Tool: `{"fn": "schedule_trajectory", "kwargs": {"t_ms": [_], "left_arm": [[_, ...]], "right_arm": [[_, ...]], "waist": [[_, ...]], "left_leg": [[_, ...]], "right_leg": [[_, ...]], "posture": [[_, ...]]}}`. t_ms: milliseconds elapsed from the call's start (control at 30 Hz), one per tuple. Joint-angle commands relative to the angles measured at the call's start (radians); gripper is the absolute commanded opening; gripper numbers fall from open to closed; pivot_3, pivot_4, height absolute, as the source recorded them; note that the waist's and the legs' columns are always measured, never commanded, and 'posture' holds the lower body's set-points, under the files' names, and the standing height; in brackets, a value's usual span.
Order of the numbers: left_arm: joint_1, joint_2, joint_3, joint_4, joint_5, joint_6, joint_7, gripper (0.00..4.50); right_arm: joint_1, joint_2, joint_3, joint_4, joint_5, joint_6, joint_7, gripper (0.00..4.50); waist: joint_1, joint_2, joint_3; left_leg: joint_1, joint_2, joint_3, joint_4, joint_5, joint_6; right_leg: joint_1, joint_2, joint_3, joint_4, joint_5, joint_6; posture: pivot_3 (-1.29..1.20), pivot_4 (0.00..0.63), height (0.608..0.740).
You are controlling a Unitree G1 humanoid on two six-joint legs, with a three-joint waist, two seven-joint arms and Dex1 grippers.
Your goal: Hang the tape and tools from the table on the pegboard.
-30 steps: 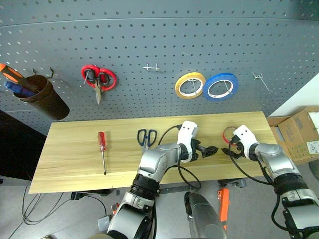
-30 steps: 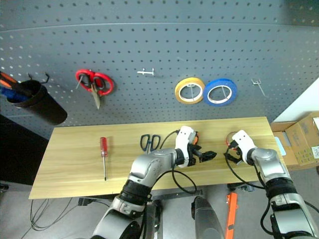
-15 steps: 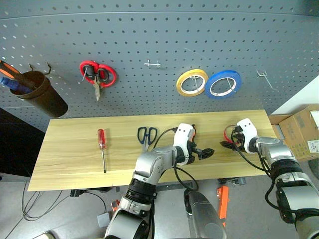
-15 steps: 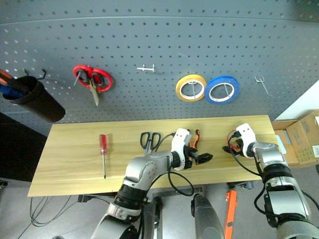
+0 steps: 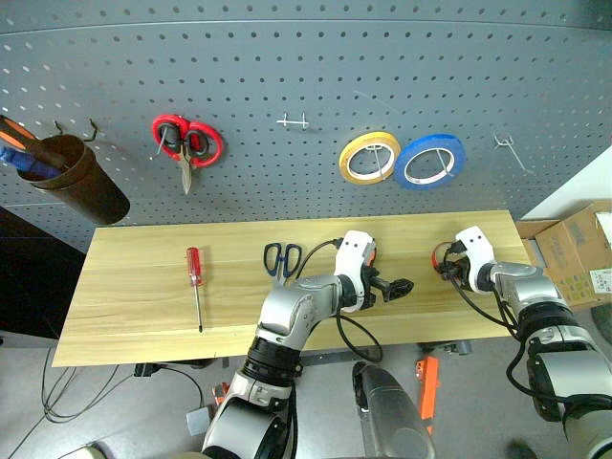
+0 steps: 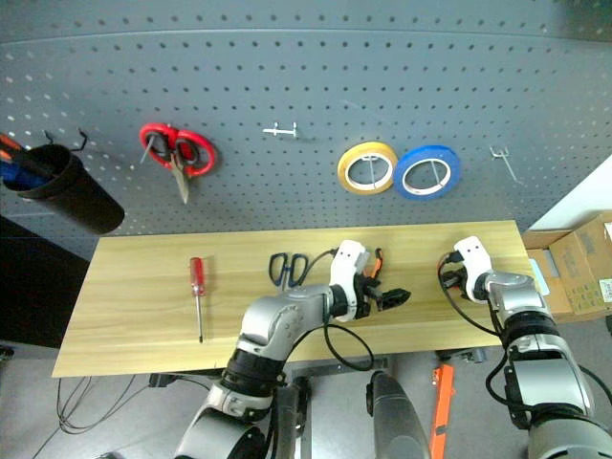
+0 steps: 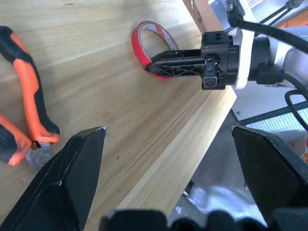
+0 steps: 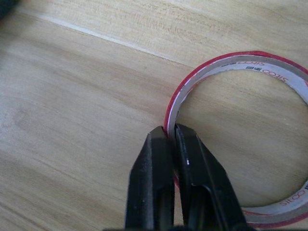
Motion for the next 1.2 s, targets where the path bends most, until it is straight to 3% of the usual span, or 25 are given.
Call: {"fn": "schedule_trajectory", "kwargs": {"t_ms": [33,200,267,467,633,867,1200], "left_arm": [[-0.021,-0.028,-0.008,0.0,-0.018,-0.025,-0.006,4.5],[-0.038,-0.041,-0.022,0.019,-0.016,-0.046,-0.017,4.5],[-0.04,-0.019,-0.066,-0.008,0.002,-0.089,-0.052,4.5],[-0.052,0.019,-0.168,-0.117,0.017,-0.21,-0.136,4.5],[-0.043,0.036,-0.204,-0.171,0.035,-0.29,-0.155,4.5],[-0.065,0.038,-0.162,-0.205,0.004,-0.285,-0.157,4.5],[-0.091,0.016,-0.05,-0.252,-0.032,-0.279,-0.081,4.5]], "right_arm": [[0.045,-0.017,-0.016,-0.03,-0.007,-0.019,-0.031,0.04],[0.093,-0.035,-0.026,-0.104,-0.008,-0.037,-0.063,0.04],[0.165,-0.041,-0.046,-0.234,-0.015,-0.06,-0.132,0.04],[0.546,0.032,-0.123,-0.881,-0.076,-0.079,-0.398,0.04],[0.707,0.118,-0.13,-1.165,-0.178,-0.067,-0.57,0.04],[0.696,0.158,-0.138,-1.23,-0.259,-0.122,-0.691,0.04],[0.512,0.112,-0.187,-1.138,-0.252,-0.24,-0.732,0.04]], "waist": [[0.0,0.0,0.0],[-0.001,0.0,0.0],[0.0,0.001,0.0],[-0.001,0.01,-0.006],[-0.013,0.018,-0.012],[-0.03,0.017,-0.041],[-0.038,0.02,-0.082]], "left_leg": [[0.0,0.0,0.0,0.0,0.0,0.0],[0.0,-0.001,0.0,0.0,0.0,0.0],[-0.001,-0.001,0.0,0.0,0.0,0.0],[-0.018,-0.003,-0.001,0.003,0.002,-0.005],[-0.017,-0.004,0.002,0.003,0.002,-0.005],[-0.017,-0.005,0.002,0.005,0.001,0.0],[-0.015,-0.005,0.002,0.005,0.001,0.001]], "right_leg": [[0.0,0.0,0.0,0.0,0.0,0.0],[0.0,-0.001,0.0,0.0,0.0,0.001],[-0.001,-0.001,0.0,0.0,-0.001,0.002],[-0.017,-0.004,-0.001,0.004,-0.001,0.003],[-0.017,-0.005,0.001,0.003,-0.001,0.005],[-0.017,-0.005,0.001,0.002,0.001,0.007],[-0.014,-0.004,0.001,0.003,0.002,0.007]], "posture": [[-0.01,0.355,0.74],[-0.03,0.343,0.74],[-0.05,0.334,0.74],[-0.12,0.277,0.74],[-0.14,0.25,0.74],[-0.17,0.208,0.74],[-0.18,0.153,0.74]]}}
